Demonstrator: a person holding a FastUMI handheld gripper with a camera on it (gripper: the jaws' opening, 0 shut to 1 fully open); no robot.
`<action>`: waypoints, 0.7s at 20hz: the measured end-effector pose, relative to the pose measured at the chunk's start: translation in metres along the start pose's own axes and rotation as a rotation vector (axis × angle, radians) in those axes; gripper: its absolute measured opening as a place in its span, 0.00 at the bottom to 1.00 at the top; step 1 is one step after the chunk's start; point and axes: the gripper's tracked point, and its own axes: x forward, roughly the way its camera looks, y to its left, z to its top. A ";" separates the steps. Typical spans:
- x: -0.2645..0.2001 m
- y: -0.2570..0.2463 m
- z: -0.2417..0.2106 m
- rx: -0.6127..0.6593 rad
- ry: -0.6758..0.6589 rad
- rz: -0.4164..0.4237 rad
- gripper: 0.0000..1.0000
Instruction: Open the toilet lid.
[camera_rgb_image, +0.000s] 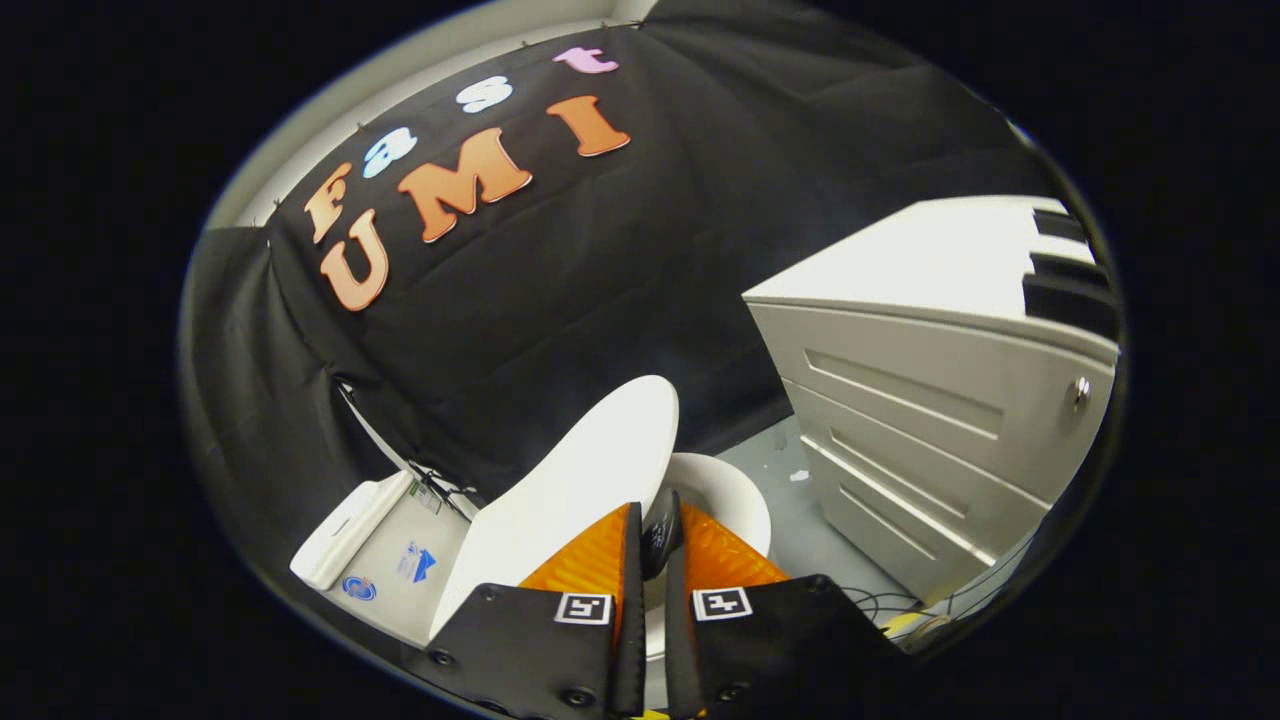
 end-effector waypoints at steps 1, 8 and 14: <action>-0.002 0.012 0.010 -0.015 -0.017 0.010 0.16; -0.026 0.114 0.063 -0.225 -0.106 0.108 0.15; -0.024 0.171 0.081 -0.306 -0.111 0.121 0.18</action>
